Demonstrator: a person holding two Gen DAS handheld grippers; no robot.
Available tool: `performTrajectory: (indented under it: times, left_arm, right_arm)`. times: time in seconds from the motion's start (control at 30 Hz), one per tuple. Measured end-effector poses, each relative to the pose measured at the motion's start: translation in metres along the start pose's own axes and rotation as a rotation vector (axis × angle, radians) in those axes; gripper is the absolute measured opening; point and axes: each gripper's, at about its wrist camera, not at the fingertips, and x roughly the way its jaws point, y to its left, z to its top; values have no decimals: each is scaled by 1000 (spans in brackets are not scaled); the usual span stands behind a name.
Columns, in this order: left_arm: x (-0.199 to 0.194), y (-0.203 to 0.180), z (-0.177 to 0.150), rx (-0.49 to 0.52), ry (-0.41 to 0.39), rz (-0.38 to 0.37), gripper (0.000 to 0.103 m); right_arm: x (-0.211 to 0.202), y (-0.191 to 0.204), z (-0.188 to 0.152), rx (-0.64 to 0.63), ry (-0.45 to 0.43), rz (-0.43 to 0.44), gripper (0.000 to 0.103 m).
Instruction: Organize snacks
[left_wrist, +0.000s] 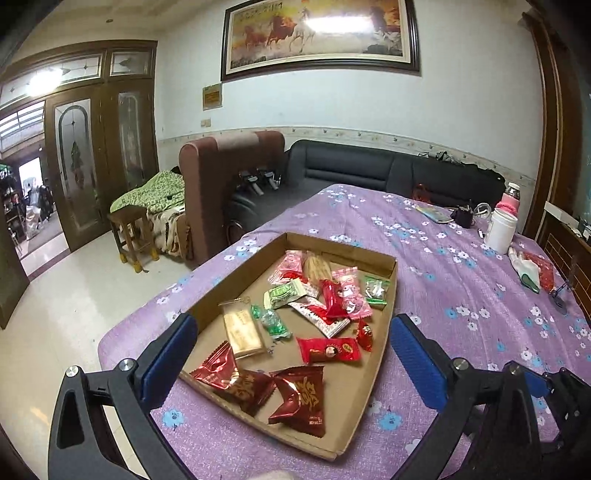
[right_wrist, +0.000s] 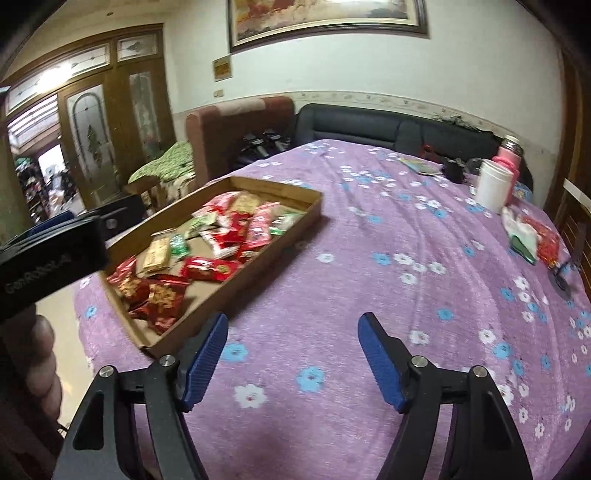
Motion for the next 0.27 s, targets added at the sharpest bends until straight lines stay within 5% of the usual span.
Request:
performTrajectory:
  times: [0.27]
  left_arm:
    - [8, 2, 5, -5, 37, 20, 103]
  right_arm:
    - [5, 5, 5, 11, 13, 39, 79]
